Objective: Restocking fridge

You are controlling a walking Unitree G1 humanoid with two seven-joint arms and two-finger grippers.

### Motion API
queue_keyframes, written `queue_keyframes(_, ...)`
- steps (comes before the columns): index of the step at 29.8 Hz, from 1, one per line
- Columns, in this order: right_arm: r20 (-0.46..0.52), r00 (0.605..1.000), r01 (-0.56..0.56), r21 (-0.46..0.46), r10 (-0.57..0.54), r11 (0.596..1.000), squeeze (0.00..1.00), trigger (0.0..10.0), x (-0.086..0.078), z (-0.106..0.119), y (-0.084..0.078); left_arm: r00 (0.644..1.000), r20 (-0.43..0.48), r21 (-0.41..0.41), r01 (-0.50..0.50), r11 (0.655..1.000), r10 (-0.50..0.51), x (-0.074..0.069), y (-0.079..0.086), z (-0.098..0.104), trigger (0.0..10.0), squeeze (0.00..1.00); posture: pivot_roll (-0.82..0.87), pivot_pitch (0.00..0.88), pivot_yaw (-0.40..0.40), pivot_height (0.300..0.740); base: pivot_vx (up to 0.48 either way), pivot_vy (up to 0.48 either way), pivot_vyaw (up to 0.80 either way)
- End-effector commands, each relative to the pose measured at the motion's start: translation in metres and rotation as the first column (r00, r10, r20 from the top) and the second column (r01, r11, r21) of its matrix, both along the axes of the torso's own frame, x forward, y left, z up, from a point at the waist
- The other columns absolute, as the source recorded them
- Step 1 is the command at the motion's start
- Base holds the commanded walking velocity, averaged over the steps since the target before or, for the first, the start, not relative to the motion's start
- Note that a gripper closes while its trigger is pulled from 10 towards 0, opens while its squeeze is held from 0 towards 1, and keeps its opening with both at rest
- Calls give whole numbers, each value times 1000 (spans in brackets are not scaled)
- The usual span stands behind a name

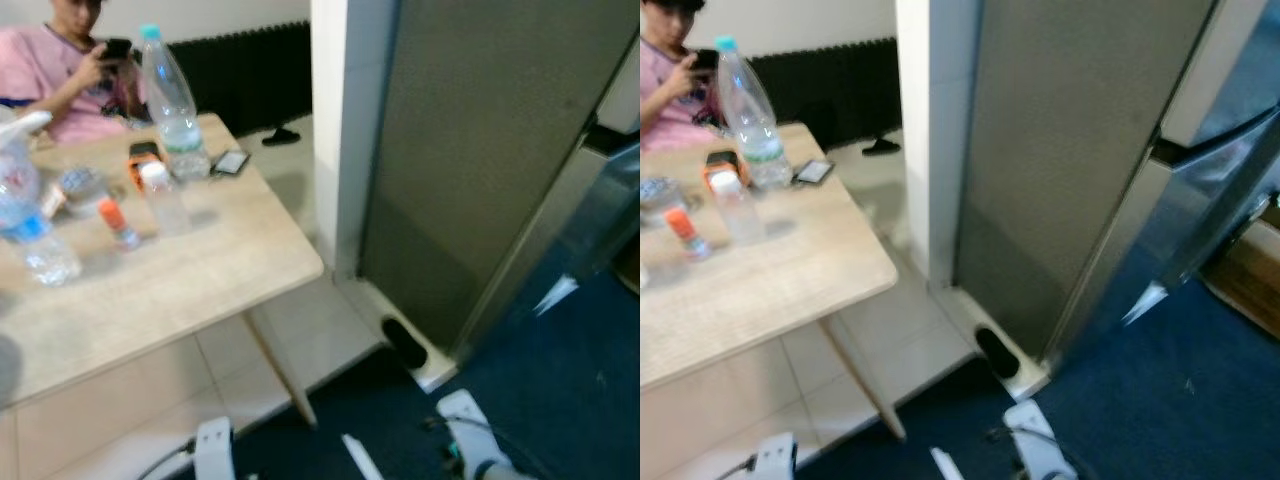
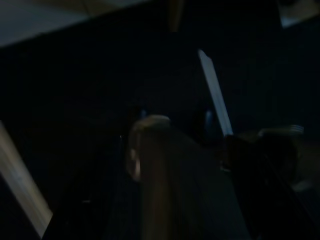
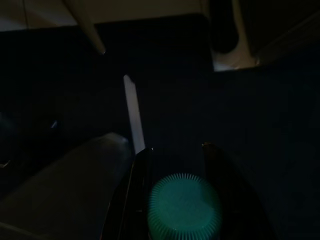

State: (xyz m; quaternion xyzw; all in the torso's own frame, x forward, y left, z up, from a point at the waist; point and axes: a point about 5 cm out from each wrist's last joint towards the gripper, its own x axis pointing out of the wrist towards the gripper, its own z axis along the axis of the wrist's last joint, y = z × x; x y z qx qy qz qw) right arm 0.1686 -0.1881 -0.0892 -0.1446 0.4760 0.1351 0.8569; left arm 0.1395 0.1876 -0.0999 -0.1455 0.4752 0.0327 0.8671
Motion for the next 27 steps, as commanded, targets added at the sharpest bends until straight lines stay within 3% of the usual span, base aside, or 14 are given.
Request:
queue_keyframes(1, 5, 1000, 10, -14, -10, 1000, 0, 10000, 2, 1, -5, 1000, -21, 5, 9, 1000, -9, -5, 2, -2, 10000, 0, -24, 53, 11, 740, 0, -356, 0)
queue_keyframes(17, -15, 1000, 11, -18, -11, 1000, 0, 10000, -5, -1, -6, 1000, -32, -12, -2, 1000, 2, -11, -4, -4, 10000, 0, -27, 58, 18, 740, 0, -355, 0)
queue_keyframes(27, -14, 1000, 8, -15, -8, 1000, 0, 10000, -4, -1, -5, 1000, -25, -5, -16, 1000, 16, -9, 2, -3, 10000, 0, -25, 53, 17, 740, 0, -352, 0)
